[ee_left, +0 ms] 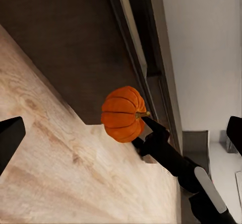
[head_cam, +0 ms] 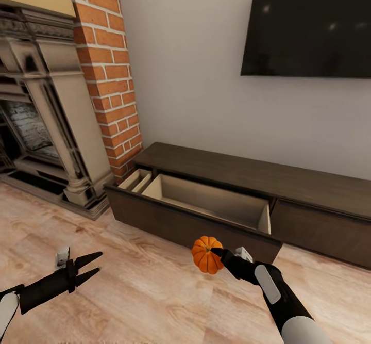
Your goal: Place each of the two pumpkins and all three candles from the living room inside a cabinet in the living room (use any cabinet), then make sure every cabinet is closed, and position the cauldron so it is next to a table in the living room.
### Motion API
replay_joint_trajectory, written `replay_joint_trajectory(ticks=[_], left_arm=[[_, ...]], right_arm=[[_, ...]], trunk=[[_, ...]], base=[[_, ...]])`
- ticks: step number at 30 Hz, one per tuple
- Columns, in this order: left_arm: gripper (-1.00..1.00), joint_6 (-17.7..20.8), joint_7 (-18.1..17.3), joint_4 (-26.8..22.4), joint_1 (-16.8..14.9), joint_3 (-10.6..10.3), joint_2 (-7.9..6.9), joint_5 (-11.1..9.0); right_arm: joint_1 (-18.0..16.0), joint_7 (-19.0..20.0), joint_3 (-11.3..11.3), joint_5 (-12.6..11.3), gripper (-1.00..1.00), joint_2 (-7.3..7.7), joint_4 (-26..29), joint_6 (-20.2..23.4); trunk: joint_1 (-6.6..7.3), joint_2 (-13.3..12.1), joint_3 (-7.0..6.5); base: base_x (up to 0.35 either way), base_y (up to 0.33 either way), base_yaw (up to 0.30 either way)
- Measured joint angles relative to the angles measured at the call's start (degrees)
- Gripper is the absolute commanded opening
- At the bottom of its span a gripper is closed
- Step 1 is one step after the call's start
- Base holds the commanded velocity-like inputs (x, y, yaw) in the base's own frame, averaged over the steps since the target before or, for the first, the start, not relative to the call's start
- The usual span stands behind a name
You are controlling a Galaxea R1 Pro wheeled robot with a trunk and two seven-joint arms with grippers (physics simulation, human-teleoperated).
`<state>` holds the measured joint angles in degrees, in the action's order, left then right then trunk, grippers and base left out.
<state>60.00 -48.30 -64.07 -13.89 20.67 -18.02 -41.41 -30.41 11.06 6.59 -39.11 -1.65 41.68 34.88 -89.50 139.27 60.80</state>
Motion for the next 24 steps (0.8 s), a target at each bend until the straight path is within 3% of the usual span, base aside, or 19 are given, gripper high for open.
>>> replay_joint_trajectory(ticks=[8,24], left_arm=[[1.00,0.00,-0.04,0.00,0.00,0.18,-0.43,-0.20],[1.00,0.00,-0.04,0.13,0.00,0.15,-1.31,-0.35]], right_arm=[[0.00,-0.26,-0.37,0.27,-1.00,-1.13,-0.03,-0.06],[0.01,-0.41,-0.52,0.60,-1.00,-1.32,-0.03,-0.20]], trunk=[[0.00,0.00,0.00],[0.00,0.00,0.00]], base=[[0.000,0.000,0.289],[0.000,0.000,0.291]])
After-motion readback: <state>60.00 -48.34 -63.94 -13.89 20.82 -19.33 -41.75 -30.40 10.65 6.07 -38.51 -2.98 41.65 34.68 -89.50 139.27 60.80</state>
